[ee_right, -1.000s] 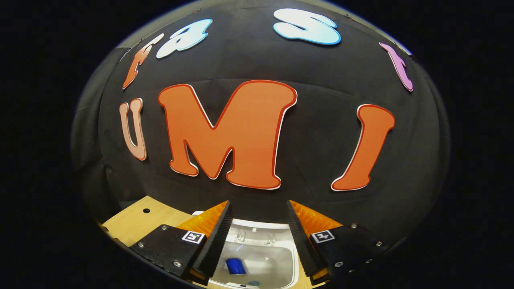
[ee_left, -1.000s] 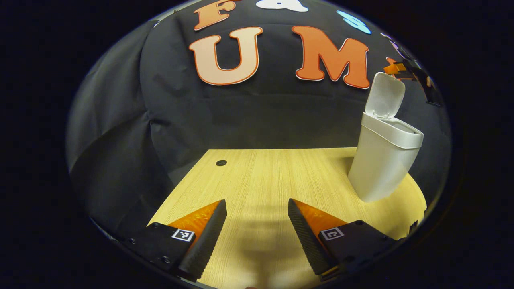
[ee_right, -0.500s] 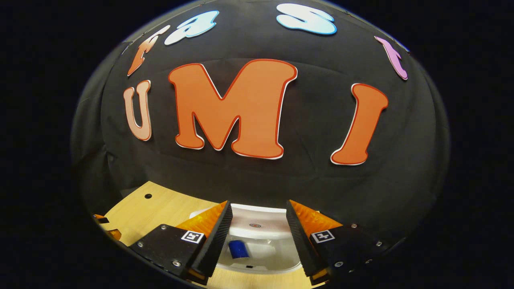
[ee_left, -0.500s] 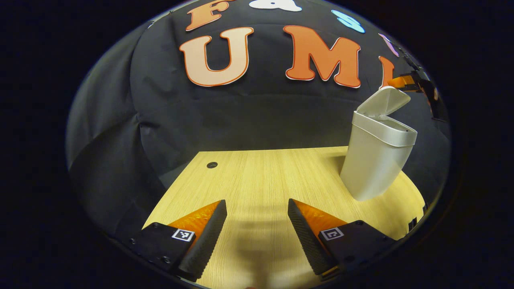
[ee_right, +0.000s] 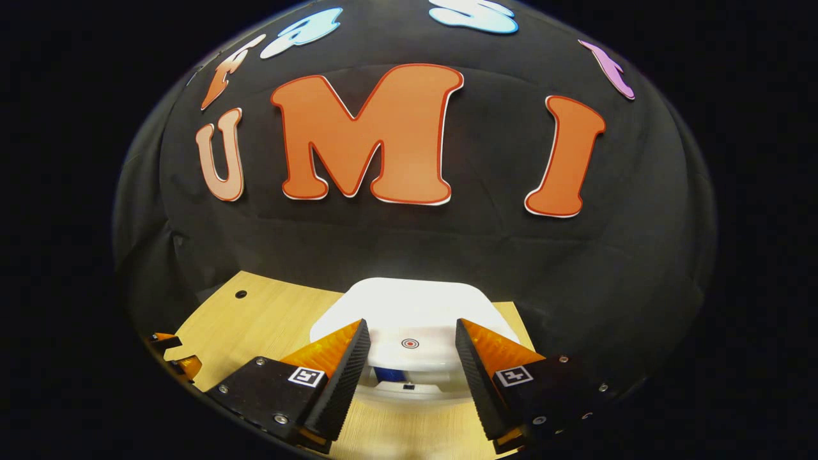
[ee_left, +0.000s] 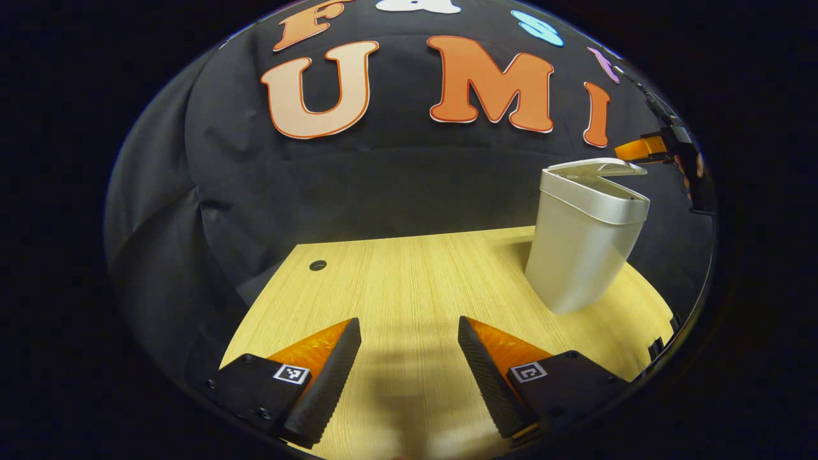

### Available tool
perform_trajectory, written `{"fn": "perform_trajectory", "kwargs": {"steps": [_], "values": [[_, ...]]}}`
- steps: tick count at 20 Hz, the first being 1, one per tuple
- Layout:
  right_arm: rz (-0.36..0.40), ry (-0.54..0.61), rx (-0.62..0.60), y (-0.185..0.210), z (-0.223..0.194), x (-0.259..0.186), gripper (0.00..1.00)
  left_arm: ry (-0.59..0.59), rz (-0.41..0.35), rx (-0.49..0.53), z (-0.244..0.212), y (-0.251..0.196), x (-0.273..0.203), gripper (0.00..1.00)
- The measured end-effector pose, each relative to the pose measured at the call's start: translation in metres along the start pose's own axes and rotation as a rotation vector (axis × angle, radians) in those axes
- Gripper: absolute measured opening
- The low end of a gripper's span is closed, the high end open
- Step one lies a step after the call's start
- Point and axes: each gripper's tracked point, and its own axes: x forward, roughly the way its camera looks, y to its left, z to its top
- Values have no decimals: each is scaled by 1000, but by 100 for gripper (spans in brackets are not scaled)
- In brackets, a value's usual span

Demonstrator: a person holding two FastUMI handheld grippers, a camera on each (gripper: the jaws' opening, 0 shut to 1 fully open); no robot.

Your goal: Press the lid of the desktop garbage bin to open it, pick up the crumpled paper on the desktop and throw it into the bin, then pick up the pop can on the desktop and drop it into the bin, and finally close the garbage bin lid.

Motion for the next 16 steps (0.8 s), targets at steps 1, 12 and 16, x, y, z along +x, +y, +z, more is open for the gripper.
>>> {"fn": "perform_trajectory", "kwargs": {"steps": [1,12,16], "values": [[0,9,5,1,-5,-1,82,0,-6,6,0,0,-1,98],[-3,103,23,6,-49,0,83,30,-39,62,-6,-10,2,98],[-2,96,30,9,-52,0,83,39,-50,67,-8,-16,5,98]]}}
